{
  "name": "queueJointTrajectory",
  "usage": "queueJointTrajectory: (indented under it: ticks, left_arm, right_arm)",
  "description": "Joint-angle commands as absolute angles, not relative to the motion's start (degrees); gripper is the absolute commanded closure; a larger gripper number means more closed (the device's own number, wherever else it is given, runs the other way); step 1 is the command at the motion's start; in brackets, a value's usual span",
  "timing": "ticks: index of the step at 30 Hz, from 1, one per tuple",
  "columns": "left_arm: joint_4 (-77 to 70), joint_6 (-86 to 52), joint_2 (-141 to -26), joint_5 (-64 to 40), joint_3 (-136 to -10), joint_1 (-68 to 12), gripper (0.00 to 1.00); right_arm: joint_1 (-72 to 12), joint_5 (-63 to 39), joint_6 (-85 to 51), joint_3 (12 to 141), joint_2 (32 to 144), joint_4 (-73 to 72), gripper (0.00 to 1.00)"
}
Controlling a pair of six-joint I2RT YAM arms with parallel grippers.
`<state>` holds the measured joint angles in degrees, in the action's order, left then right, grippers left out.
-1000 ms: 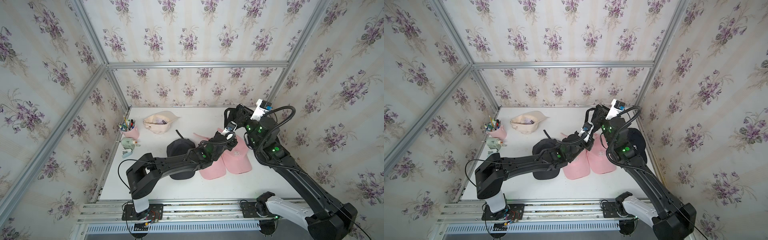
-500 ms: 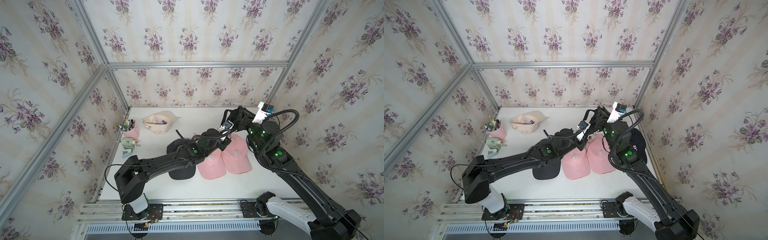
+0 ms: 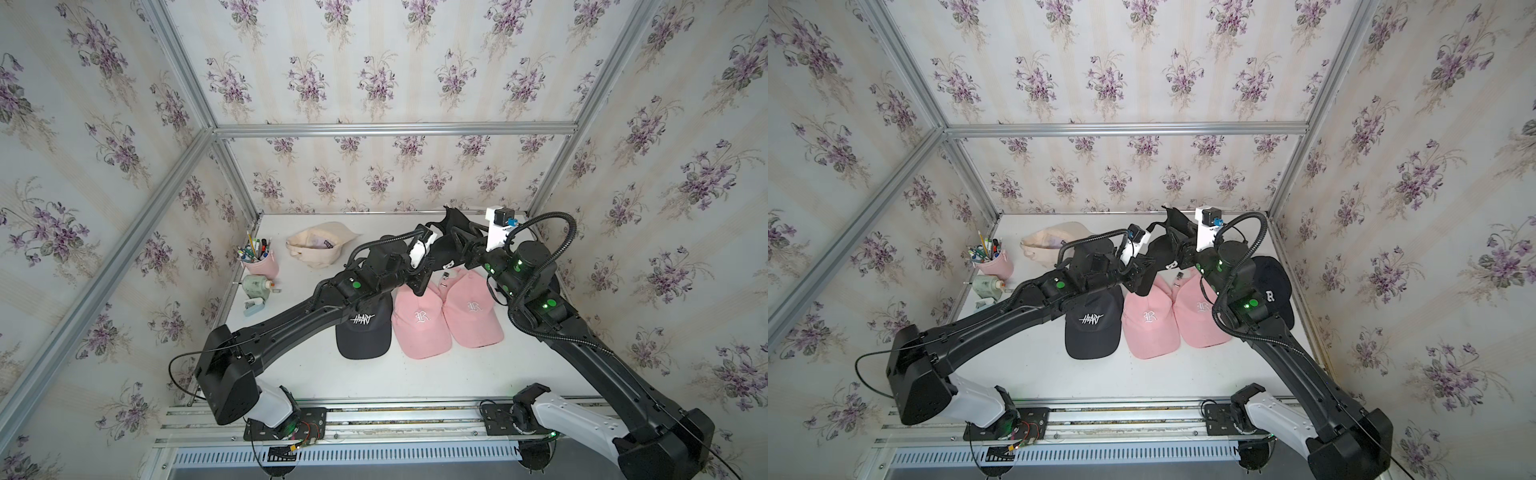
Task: Open the adjustable buckle of the baseball cap
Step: Place the baseball cap at the center of the board.
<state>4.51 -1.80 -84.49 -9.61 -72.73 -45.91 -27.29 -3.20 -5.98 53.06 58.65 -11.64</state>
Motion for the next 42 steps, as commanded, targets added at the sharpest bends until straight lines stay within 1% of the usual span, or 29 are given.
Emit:
queueJointTrajectory:
  ticks: [1,6,11,16,19,24,28,30,32,35,42]
  left_arm:
    - [7.77,-5.13,-81.68,-16.76,-71.47,-43.59,1.0]
    - [9.93,-8.24,-76.4,-23.41,-68.07,-39.01,1.0]
    - [13.48,-9.91,-72.46,-27.9,-65.75,-34.53,1.0]
    - [19.03,-12.17,-67.42,-31.41,-63.99,-27.68,1.0]
    - [22.84,-13.39,-63.46,-33.49,-62.53,-21.63,1.0]
    - [27.25,-13.57,-56.98,-41.38,-60.83,-9.03,1.0]
    - [30.05,-12.81,-55.9,-50.1,-59.96,1.48,1.0]
    - [30.59,-12.88,-56.56,-56.04,-58.94,6.86,1.0]
    - [33.62,-11.73,-58.07,-58.97,-59.35,10.37,1.0]
    - [37.72,-8.89,-59.44,-59.85,-59.79,13.54,1.0]
    - [42.55,-3.84,-61.98,-55.64,-59.49,17.06,1.0]
  right_arm:
    - [-27.29,-8.3,-1.68,53.0,58.57,-16.66,0.4]
    - [-27.25,-13.53,-2.64,51.33,58.92,-23.12,0.32]
    - [-27.25,-19.01,-4.99,50.97,60.97,-27.8,0.3]
    - [-27.33,-20.11,-5.28,51.64,62.3,-28.22,0.3]
    - [-27.4,-20.88,-5.67,51.68,63.14,-28.04,0.3]
    - [-27.58,-22.28,-6.1,52.35,65.08,-27.73,0.31]
    - [-27.75,-23.56,-6.53,53.38,67.11,-27.77,0.31]
    - [-27.9,-23.93,-6.6,53.85,67.89,-27.64,0.31]
    - [-28.08,-23.32,-6.83,54.22,68.18,-27.11,0.31]
    - [-28.2,-22.34,-6.9,53.64,67.9,-26.56,0.31]
    - [-28.21,-21.11,-6.37,52.22,67.06,-24.79,0.31]
